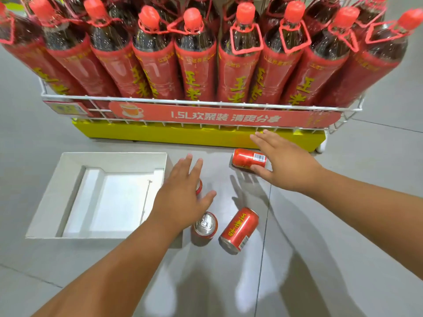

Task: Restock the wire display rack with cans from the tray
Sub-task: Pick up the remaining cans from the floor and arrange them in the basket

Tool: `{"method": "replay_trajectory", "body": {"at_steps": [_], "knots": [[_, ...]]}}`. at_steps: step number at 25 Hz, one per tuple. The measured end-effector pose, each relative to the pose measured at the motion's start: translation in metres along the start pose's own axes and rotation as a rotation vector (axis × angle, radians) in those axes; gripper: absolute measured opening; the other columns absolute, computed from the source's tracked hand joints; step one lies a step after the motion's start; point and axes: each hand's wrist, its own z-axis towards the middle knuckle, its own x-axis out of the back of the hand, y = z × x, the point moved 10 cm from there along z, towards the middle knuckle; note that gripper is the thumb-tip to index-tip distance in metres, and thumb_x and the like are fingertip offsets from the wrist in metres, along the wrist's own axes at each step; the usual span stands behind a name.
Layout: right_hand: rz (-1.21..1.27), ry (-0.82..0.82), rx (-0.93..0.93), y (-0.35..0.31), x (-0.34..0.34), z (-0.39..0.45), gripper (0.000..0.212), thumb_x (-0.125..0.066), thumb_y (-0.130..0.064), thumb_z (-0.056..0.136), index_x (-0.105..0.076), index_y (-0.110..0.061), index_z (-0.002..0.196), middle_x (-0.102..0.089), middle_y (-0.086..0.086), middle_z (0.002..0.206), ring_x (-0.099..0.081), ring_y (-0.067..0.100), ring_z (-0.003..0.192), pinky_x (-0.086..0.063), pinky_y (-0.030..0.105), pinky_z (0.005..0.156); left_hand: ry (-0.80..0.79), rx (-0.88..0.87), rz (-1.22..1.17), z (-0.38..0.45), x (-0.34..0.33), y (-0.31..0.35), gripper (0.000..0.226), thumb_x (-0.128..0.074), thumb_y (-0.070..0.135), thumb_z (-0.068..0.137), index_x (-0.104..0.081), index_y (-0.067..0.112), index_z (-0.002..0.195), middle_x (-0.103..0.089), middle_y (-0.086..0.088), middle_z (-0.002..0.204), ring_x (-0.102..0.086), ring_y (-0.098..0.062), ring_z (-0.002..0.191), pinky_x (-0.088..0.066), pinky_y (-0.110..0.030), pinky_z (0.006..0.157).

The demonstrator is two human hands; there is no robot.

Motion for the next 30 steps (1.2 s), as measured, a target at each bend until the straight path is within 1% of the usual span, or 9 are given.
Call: {"method": "replay_trajectory", "body": {"at_steps": [5,10,15,19,21,23,25,28,30], "knots": [[-0.009,-0.050,-0.035,0.006,-0.030,0.012,0.084,-0.051,-0.060,0.098,-0.017,-0.022,0.165,-0.023,0.001,0.171,-0.017,0.022,0.159,-0.026,0.041,0.126,-0.027,0.058,0.046,0.006,-0.024,-0.015,0.088,-0.049,0.064,0.096,-0.008,0.031,0.166,-0.002,0.002,0.174,-0.002,-0.020,0.160,-0.024,-0.040,0.125],[0.006,-0.055,-0.053,0.016,-0.047,0.022,0.085,-0.054,-0.059,0.098,-0.019,-0.020,0.165,-0.026,0.004,0.170,-0.021,0.024,0.158,-0.025,0.040,0.125,-0.033,0.116,-0.035,0.010,-0.043,-0.026,0.093,-0.056,0.061,0.095,-0.006,0.028,0.166,-0.005,0.001,0.174,-0.007,-0.021,0.160,-0.025,-0.040,0.127],[0.062,-0.107,-0.093,0.026,-0.077,0.040,0.087,-0.057,-0.059,0.096,-0.018,-0.022,0.165,-0.028,0.004,0.169,-0.023,0.026,0.157,-0.028,0.043,0.124,-0.010,0.273,-0.273,0.016,-0.063,-0.044,0.102,-0.071,0.052,0.090,-0.006,0.027,0.165,-0.019,0.004,0.171,-0.024,-0.019,0.156,-0.033,-0.037,0.121],[0.077,-0.135,-0.128,0.028,-0.101,0.058,0.092,-0.061,-0.060,0.093,-0.019,-0.021,0.164,-0.032,0.004,0.167,-0.028,0.027,0.154,-0.031,0.044,0.122,0.070,0.517,-0.612,0.012,-0.082,-0.071,0.106,-0.090,0.036,0.077,-0.026,0.022,0.160,-0.050,0.004,0.153,-0.048,-0.015,0.141,-0.039,-0.031,0.117],[0.057,-0.144,-0.156,0.029,-0.112,0.068,0.096,-0.066,-0.060,0.089,-0.020,-0.020,0.164,-0.037,0.004,0.164,-0.036,0.027,0.150,-0.037,0.046,0.118,0.083,0.600,-0.709,0.007,-0.092,-0.080,0.089,-0.094,0.029,0.073,-0.043,0.022,0.146,-0.063,0.011,0.129,-0.061,-0.009,0.120,-0.044,-0.020,0.099],[0.030,-0.159,-0.183,0.029,-0.123,0.078,0.099,-0.072,-0.058,0.085,-0.023,-0.019,0.162,-0.044,0.004,0.157,-0.044,0.028,0.142,-0.045,0.046,0.113,0.088,0.640,-0.770,0.001,-0.103,-0.086,0.072,-0.095,0.024,0.071,-0.052,0.029,0.129,-0.068,0.016,0.111,-0.067,-0.007,0.103,-0.047,-0.016,0.084],[-0.012,-0.170,-0.202,0.031,-0.132,0.087,0.097,-0.078,-0.052,0.082,-0.030,-0.016,0.158,-0.052,0.007,0.147,-0.053,0.030,0.131,-0.049,0.044,0.104,0.112,0.654,-0.852,-0.005,-0.112,-0.090,0.065,-0.095,0.020,0.071,-0.056,0.032,0.121,-0.071,0.018,0.104,-0.070,-0.002,0.099,-0.052,-0.020,0.085],[-0.071,-0.160,-0.219,0.035,-0.138,0.097,0.084,-0.084,-0.039,0.078,-0.042,-0.015,0.146,-0.060,0.007,0.130,-0.059,0.029,0.115,-0.050,0.040,0.092,0.112,0.636,-0.918,-0.002,-0.119,-0.091,0.069,-0.094,0.016,0.071,-0.058,0.033,0.127,-0.073,0.017,0.110,-0.067,0.009,0.098,-0.054,-0.026,0.095],[-0.067,-0.154,-0.229,0.038,-0.137,0.098,0.073,-0.082,-0.035,0.081,-0.046,-0.016,0.141,-0.062,0.006,0.127,-0.059,0.028,0.113,-0.050,0.039,0.090,0.106,0.622,-0.939,0.002,-0.121,-0.091,0.073,-0.094,0.014,0.071,-0.058,0.033,0.132,-0.073,0.015,0.116,-0.067,0.004,0.106,-0.054,-0.031,0.102]]}}
